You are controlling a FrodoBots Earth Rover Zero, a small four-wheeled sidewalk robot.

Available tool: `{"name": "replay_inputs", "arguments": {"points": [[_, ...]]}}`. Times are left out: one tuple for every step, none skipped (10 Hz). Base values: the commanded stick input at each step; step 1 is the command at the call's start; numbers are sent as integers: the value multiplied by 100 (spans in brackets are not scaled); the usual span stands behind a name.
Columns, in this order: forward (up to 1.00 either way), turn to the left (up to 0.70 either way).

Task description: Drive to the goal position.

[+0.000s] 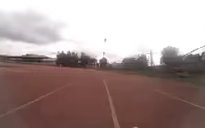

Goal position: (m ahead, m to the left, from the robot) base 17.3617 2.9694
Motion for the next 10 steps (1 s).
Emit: {"name": "replay_inputs", "arguments": {"points": [[70,0],[70,0],[70,0],[70,0],[70,0],[70,0],[70,0],[70,0],[70,0],[70,0]]}}
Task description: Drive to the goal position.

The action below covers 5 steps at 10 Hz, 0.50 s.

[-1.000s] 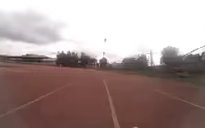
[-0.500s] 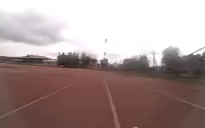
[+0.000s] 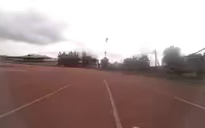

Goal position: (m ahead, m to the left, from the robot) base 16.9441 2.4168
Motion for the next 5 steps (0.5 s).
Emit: {"name": "replay_inputs", "arguments": {"points": [[70,0],[70,0],[70,0],[70,0],[70,0]]}}
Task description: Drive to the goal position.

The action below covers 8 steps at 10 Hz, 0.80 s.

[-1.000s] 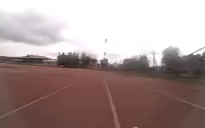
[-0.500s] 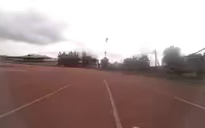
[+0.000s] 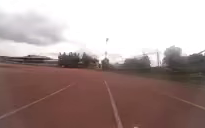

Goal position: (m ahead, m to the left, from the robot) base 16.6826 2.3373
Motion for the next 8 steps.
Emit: {"name": "replay_inputs", "arguments": {"points": [[70,0],[70,0],[70,0],[70,0],[70,0],[70,0],[70,0],[70,0]]}}
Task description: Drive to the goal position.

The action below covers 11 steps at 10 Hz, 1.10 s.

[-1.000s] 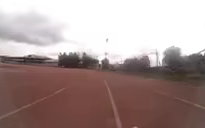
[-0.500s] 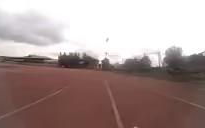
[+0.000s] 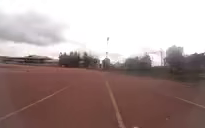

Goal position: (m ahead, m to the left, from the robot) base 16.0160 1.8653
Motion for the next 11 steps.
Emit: {"name": "replay_inputs", "arguments": {"points": [[70,0],[70,0],[70,0],[70,0],[70,0],[70,0],[70,0],[70,0],[70,0],[70,0],[70,0]]}}
